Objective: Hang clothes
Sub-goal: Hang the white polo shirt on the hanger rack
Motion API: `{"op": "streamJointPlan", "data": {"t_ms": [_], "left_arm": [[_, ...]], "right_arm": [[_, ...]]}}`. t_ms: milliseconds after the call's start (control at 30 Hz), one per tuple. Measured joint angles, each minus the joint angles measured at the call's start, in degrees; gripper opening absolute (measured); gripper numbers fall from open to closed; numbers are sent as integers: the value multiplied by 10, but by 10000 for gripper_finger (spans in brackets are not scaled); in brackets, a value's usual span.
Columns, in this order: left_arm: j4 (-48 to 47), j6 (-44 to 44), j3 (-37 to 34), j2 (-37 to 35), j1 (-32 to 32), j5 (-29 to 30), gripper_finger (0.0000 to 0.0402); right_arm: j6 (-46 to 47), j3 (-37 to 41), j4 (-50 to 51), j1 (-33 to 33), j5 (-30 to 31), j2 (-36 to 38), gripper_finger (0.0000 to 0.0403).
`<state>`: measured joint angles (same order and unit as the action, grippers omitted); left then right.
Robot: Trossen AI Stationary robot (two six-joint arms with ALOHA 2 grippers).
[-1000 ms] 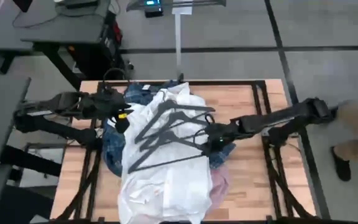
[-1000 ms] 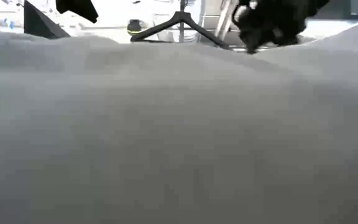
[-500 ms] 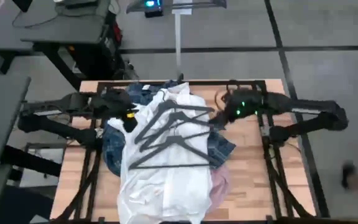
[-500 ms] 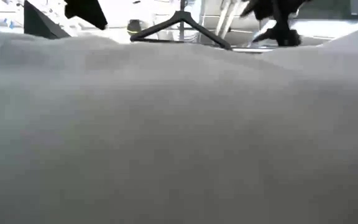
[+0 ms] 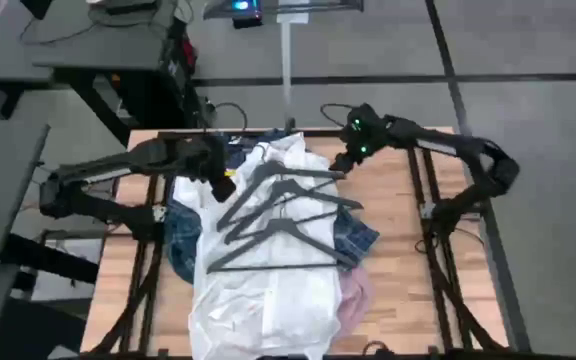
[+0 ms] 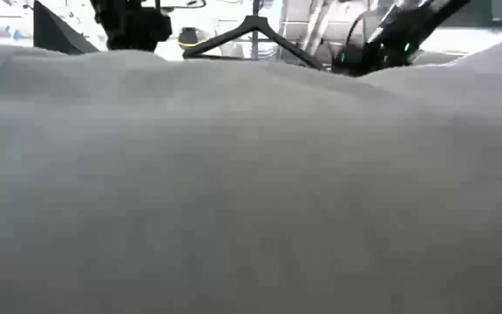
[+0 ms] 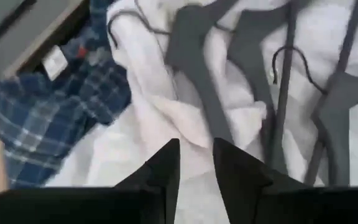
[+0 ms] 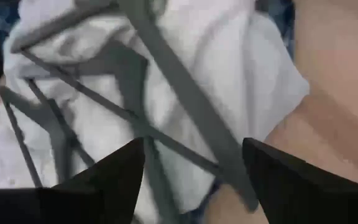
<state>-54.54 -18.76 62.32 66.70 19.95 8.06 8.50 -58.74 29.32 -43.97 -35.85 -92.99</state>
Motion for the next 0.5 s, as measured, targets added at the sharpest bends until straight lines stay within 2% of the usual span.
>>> {"op": "streamJointPlan", "data": {"t_ms": [100,133,300,500], "left_arm": [[17,-23,-26,0,1,-3,82],[21,-29,-35,0,1,-3,82],[48,-49,-57,0,0,-3,82],[91,0,-63,0,0,-3,82]], "right_arm": [[-15,0,0,-17,-91,-38,253],[-15,0,2,-21,-101,-45,250],[-37,0,26,-42,-89,-58,235],[-57,0,81,-57,-29,-52,230]]}}
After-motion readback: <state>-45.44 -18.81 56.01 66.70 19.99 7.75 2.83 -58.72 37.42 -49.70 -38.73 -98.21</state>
